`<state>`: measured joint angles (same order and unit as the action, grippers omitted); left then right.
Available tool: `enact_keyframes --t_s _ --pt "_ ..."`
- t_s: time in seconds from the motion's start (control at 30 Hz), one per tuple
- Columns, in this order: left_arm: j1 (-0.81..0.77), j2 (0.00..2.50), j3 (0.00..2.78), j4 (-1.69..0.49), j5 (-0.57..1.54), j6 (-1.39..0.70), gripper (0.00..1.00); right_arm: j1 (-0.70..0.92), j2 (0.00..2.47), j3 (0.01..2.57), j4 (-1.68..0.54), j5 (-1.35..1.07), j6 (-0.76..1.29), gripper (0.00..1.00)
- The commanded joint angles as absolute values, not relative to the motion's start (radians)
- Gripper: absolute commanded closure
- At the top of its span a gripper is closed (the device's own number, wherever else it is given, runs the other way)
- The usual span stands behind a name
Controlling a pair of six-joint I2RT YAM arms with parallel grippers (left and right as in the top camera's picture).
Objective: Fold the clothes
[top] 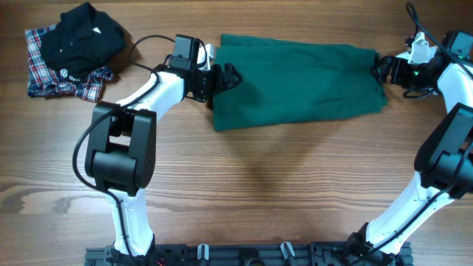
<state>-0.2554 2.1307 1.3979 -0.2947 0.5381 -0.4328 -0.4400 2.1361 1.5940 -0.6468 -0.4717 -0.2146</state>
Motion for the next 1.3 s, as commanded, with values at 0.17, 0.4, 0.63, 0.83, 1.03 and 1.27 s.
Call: enact_keyframes --t_s 0.17,0.4,0.63,0.83,1.03,1.27 --pt "-0.299 2.206 1.388 -0.284 0.587 -0.451 0.05 -0.435 2.155 1.610 -0.664 -0.499 -0.206 0.00" --pt "-0.294 2.206 1.388 -0.282 0.594 -0.450 0.76 -0.435 2.155 1.610 -0.675 -0.499 -0.206 0.00" --pt "-0.262 2.204 1.388 -0.277 0.594 -0.450 0.96 -0.435 2.155 1.610 -0.689 -0.498 -0.206 0.00" --pt "-0.201 2.199 1.388 -0.296 0.590 -0.450 0.96 -0.435 2.155 1.610 -0.709 -0.498 -0.206 0.00" --pt "-0.147 2.199 1.388 -0.376 0.571 -0.371 0.96 -0.435 2.155 1.610 -0.708 -0.498 -0.206 0.00" --pt "-0.084 2.173 1.388 -0.458 0.434 -0.371 0.96 -0.435 2.155 1.610 -0.709 -0.498 -0.206 0.00"
